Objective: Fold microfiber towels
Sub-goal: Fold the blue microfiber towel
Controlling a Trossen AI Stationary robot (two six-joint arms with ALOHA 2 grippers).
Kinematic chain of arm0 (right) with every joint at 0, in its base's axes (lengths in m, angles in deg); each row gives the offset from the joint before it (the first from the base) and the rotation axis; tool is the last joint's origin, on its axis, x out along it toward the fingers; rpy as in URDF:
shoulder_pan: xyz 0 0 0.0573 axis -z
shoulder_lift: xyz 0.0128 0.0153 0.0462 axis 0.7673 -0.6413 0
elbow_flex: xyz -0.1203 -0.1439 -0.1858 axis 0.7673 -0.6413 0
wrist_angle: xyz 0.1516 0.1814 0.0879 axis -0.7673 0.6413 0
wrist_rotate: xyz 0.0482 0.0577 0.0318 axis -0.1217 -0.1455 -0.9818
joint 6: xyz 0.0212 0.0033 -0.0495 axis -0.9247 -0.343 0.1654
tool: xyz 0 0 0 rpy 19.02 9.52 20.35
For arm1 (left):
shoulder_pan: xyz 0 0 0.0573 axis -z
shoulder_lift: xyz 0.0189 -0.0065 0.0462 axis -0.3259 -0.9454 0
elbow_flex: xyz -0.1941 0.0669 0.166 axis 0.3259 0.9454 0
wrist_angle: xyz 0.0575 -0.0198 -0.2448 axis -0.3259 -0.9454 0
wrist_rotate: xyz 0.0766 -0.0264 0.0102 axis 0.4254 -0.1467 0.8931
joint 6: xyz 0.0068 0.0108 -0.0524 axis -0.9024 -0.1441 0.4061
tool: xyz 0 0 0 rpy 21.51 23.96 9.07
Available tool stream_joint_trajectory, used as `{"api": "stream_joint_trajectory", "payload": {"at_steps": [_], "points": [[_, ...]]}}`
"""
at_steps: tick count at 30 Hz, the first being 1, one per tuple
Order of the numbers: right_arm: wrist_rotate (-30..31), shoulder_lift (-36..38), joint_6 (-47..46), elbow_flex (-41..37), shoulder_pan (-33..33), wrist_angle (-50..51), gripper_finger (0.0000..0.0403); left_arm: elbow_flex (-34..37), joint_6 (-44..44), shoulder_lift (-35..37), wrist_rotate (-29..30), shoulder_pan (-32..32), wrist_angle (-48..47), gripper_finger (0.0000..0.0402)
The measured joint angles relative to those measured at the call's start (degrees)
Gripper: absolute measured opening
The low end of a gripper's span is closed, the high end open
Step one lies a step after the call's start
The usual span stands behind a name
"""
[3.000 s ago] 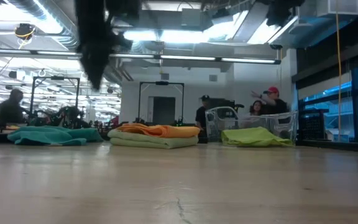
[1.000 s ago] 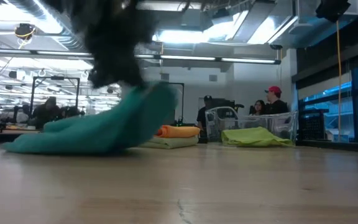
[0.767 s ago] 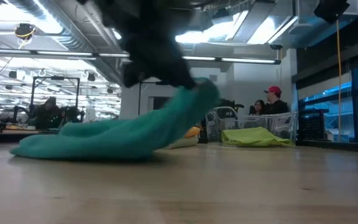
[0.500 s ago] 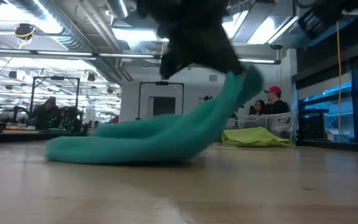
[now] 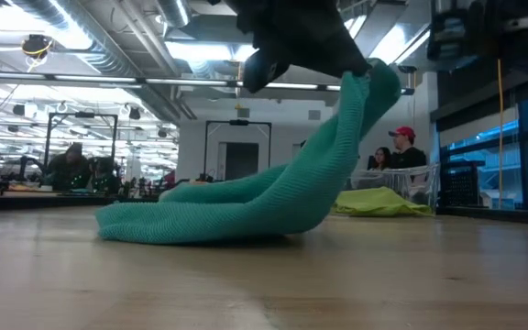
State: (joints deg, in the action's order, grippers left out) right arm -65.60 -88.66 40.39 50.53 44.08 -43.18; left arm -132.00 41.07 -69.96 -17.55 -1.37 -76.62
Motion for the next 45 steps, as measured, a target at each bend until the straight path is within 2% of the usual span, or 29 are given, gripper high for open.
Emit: {"api": "stream_joint_trajectory", "payload": {"at_steps": [1,3,6,8,13,16,19,21,24,28,31,36,40,45], "points": [[1.4,-0.7,0.8,-0.2,-0.8,-2.3,0.0147,0.0,-0.7,0.0,0.1,0.0,0.0,0.0000],[8.2,-2.0,-0.3,0.3,-2.3,-4.7,0.0147,0.0,-1.3,0.0,0.1,0.0,0.1,0.0000],[20.0,-5.1,-3.9,4.1,-3.9,-1.6,0.0151,0.0,-1.5,0.0,0.1,0.0,0.1,0.0000],[24.1,-7.8,-6.8,7.6,-4.3,2.0,0.0164,0.0,-1.5,0.0,0.1,0.0,0.1,0.0000],[24.7,-13.6,-7.9,16.3,-4.4,12.9,0.0222,0.0,-1.5,0.0,0.1,0.0,0.0,0.0000],[24.7,-16.5,-8.2,19.4,-4.4,15.2,0.0251,0.0,-1.5,0.0,0.1,0.2,-0.1,0.0000],[23.7,-18.8,-9.4,20.7,-4.4,15.0,0.0264,0.0,-2.2,0.0,0.2,0.2,-0.1,0.0000],[20.9,-20.8,-7.8,20.7,-4.5,15.9,0.0265,0.0,-2.4,0.0,0.6,0.2,-0.1,0.0000],[21.4,-24.3,-0.5,20.7,-6.7,16.0,0.0266,0.0,-2.4,0.0,1.0,0.1,-0.1,0.0000],[28.7,-29.7,5.7,20.7,-10.3,12.2,0.0266,0.0,-2.5,0.0,1.5,-0.2,-0.3,0.0000],[34.9,-33.0,6.9,20.7,-12.1,9.0,0.0266,0.0,-2.8,0.0,2.1,-0.2,-0.3,0.0000],[43.6,-34.1,7.0,20.7,-12.5,7.8,0.0263,0.0,-3.1,0.0,2.0,-0.1,-0.5,0.0000],[44.2,-34.1,7.0,20.7,-12.6,7.9,0.0237,0.0,-3.1,0.0,2.0,-0.1,-0.5,0.0000],[44.2,-34.1,6.9,20.7,-12.6,8.7,0.0181,0.0,-3.1,0.0,2.0,-0.1,-0.5,0.0000]]}}
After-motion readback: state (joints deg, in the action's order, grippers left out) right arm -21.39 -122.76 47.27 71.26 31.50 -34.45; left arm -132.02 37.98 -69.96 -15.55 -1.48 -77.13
